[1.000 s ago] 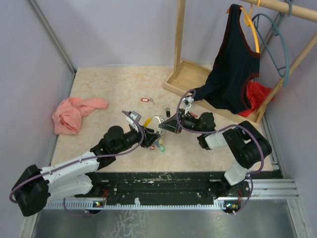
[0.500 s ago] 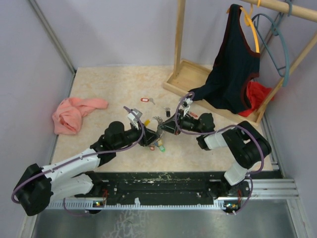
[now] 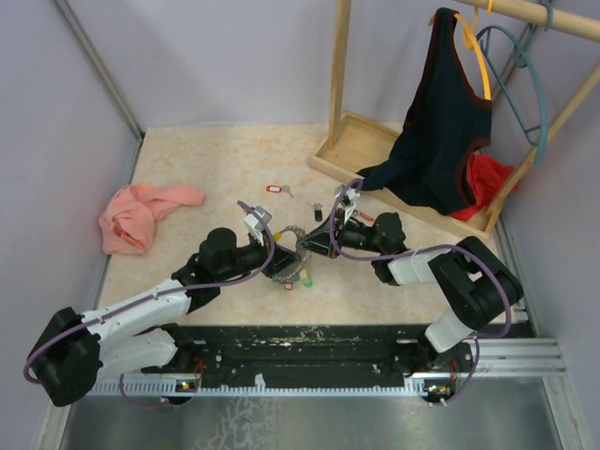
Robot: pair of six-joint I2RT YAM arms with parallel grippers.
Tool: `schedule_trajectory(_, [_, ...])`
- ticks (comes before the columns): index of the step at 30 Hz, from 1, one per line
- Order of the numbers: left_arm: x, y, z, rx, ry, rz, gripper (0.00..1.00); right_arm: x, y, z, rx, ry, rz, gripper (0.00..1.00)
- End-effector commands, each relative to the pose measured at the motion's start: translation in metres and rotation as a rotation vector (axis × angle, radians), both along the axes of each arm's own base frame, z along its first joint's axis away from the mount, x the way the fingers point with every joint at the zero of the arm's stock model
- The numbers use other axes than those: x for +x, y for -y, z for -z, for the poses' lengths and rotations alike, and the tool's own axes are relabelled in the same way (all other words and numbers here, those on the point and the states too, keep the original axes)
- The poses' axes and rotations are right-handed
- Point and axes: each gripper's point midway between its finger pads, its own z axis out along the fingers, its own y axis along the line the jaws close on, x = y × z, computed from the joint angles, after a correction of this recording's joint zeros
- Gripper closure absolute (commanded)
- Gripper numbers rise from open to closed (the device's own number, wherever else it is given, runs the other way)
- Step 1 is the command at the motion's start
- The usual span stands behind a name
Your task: Put the keys on the keyring
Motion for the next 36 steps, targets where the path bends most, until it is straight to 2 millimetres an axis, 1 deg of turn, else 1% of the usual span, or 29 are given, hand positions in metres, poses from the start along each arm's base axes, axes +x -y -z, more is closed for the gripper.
schedule_trajectory(1, [0.010, -0.007, 0.002, 0.029, 0.008, -0.043, 1.00, -0.022, -0.007, -0.053, 0.092, 0.205, -0.089, 1.00])
schedule_trajectory(4, [0.009, -0.008, -0.002, 0.029, 0.025, -0.042, 1.00, -0.020, -0.006, -0.049, 0.069, 0.195, -0.070, 0.99])
schedule_trajectory(6, [0.010, -0.011, -0.004, 0.036, 0.036, -0.051, 1.00, -0.019, -0.005, -0.049, 0.057, 0.199, -0.058, 0.94])
schedule_trajectory(7, [0.011, -0.012, -0.006, 0.042, 0.039, -0.060, 1.00, -0.018, -0.004, -0.050, 0.051, 0.206, -0.044, 0.90])
schedule_trajectory(9, [0.013, -0.017, -0.003, 0.076, 0.030, -0.083, 1.00, -0.013, -0.001, -0.050, 0.025, 0.220, -0.001, 0.77])
schedule_trajectory(11, [0.015, -0.022, 0.000, 0.114, 0.023, -0.101, 1.00, -0.006, 0.003, -0.046, -0.022, 0.230, 0.052, 0.63])
schedule_trajectory(13, [0.017, -0.025, 0.002, 0.151, 0.021, -0.111, 1.00, 0.001, 0.009, -0.040, -0.080, 0.232, 0.111, 0.52])
schedule_trajectory(15, [0.019, -0.027, 0.004, 0.181, 0.016, -0.119, 1.00, 0.004, 0.015, -0.040, -0.121, 0.255, 0.159, 0.42])
schedule_trajectory(17, [0.020, -0.028, 0.003, 0.200, 0.009, -0.121, 1.00, 0.007, 0.022, -0.040, -0.157, 0.284, 0.201, 0.35])
schedule_trajectory(19, [0.023, -0.030, 0.002, 0.223, 0.002, -0.135, 1.00, 0.008, 0.028, -0.039, -0.186, 0.306, 0.234, 0.34])
schedule_trajectory(21, [0.026, -0.032, -0.001, 0.250, -0.002, -0.145, 1.00, 0.007, 0.031, -0.033, -0.210, 0.323, 0.259, 0.34])
schedule_trajectory(25, [0.029, -0.033, -0.009, 0.297, 0.008, -0.148, 1.00, -0.001, 0.031, -0.022, -0.199, 0.337, 0.273, 0.36])
schedule_trajectory(26, [0.030, -0.032, -0.014, 0.304, 0.017, -0.149, 1.00, -0.003, 0.030, -0.016, -0.198, 0.341, 0.273, 0.37])
schedule_trajectory(29, [0.031, -0.033, -0.017, 0.353, 0.022, -0.147, 1.00, -0.009, 0.023, -0.009, -0.200, 0.392, 0.279, 0.42])
schedule_trajectory(31, [0.032, -0.033, -0.021, 0.387, 0.037, -0.141, 1.00, -0.014, 0.018, -0.011, -0.179, 0.439, 0.288, 0.47])
schedule_trajectory(36, [0.032, -0.029, -0.034, 0.436, 0.091, -0.108, 1.00, -0.020, 0.014, -0.014, -0.143, 0.527, 0.326, 0.56])
